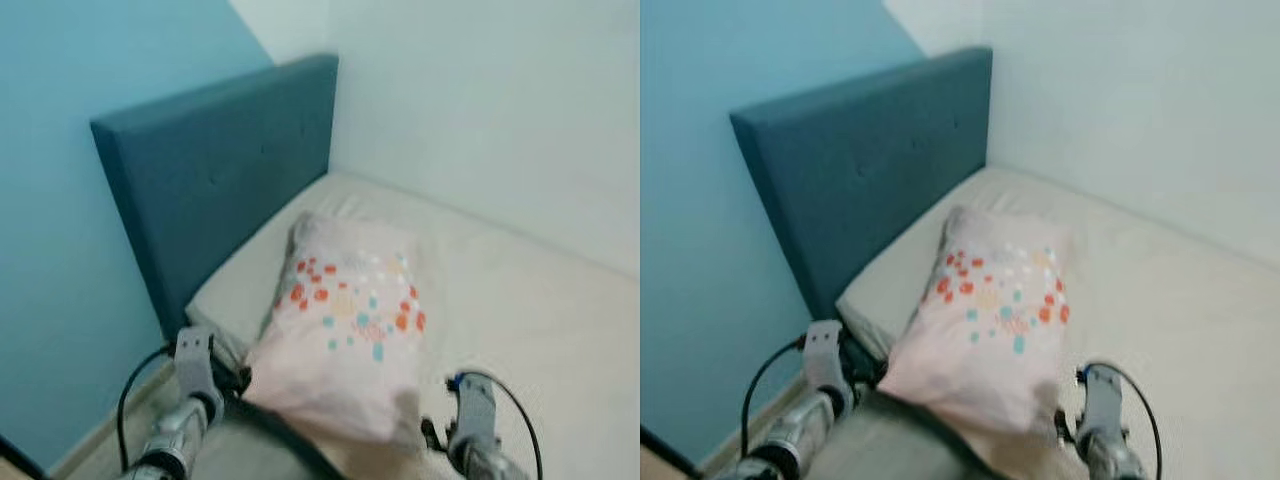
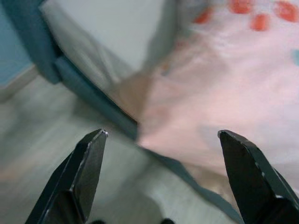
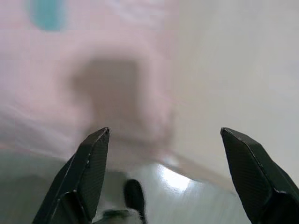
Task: Clean up the room
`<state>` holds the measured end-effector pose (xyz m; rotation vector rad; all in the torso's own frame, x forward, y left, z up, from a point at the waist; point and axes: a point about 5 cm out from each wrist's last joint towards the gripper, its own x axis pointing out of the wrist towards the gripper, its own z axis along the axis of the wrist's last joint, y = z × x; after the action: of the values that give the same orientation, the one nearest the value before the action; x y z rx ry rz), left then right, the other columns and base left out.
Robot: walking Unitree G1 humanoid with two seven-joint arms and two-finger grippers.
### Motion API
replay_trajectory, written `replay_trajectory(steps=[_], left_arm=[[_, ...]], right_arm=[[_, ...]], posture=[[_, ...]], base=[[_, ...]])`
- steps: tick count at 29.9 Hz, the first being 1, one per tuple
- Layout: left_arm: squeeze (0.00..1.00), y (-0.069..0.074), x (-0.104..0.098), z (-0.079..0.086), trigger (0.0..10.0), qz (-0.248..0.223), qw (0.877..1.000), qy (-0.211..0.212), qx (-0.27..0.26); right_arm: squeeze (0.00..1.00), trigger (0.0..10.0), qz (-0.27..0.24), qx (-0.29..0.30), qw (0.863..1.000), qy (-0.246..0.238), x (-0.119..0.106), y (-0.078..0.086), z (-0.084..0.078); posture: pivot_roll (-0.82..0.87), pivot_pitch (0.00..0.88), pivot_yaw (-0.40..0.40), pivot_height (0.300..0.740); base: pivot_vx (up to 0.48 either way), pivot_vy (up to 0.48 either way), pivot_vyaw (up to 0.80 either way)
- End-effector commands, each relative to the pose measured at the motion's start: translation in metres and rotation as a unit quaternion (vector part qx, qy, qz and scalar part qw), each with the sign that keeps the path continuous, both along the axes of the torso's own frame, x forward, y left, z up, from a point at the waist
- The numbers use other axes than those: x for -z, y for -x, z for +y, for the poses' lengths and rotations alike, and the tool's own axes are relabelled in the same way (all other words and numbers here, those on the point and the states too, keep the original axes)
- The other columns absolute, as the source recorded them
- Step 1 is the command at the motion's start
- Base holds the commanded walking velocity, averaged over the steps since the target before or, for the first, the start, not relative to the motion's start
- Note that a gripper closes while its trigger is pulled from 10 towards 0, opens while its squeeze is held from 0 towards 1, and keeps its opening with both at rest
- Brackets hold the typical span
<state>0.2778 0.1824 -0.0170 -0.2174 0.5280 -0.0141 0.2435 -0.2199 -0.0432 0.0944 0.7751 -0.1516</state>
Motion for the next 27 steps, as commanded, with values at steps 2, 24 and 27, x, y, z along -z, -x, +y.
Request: replay_trajectory(steps=[2, 24, 27], left_arm=[[0.00, 0.002, 0.002, 0.003, 10.0, 0.006, 1.000, 0.000, -0.009], [0.00, 0.011, 0.009, 0.014, 10.0, 0.033, 0.998, -0.019, -0.047], [0.00, 0.010, 0.008, 0.013, 10.0, 0.032, 0.998, -0.016, -0.046]], right_arm=[[0.00, 10.0, -0.009, 0.010, 1.000, -0.003, -0.002, -0.001, -0.003], [0.00, 10.0, -0.011, 0.023, 1.000, 0.005, -0.006, -0.002, -0.016], [0.00, 10.0, -0.009, 0.037, 0.999, 0.005, -0.006, -0.001, -0.020]], posture=[[-0.05, 0.000, -0.061, 0.740], [-0.06, 0.000, -0.064, 0.740], [-0.06, 0.000, -0.060, 0.740]], base=[[0.313, 0.000, 0.00], [0.310, 0.000, -0.14], [0.000, 0.000, -0.78]])
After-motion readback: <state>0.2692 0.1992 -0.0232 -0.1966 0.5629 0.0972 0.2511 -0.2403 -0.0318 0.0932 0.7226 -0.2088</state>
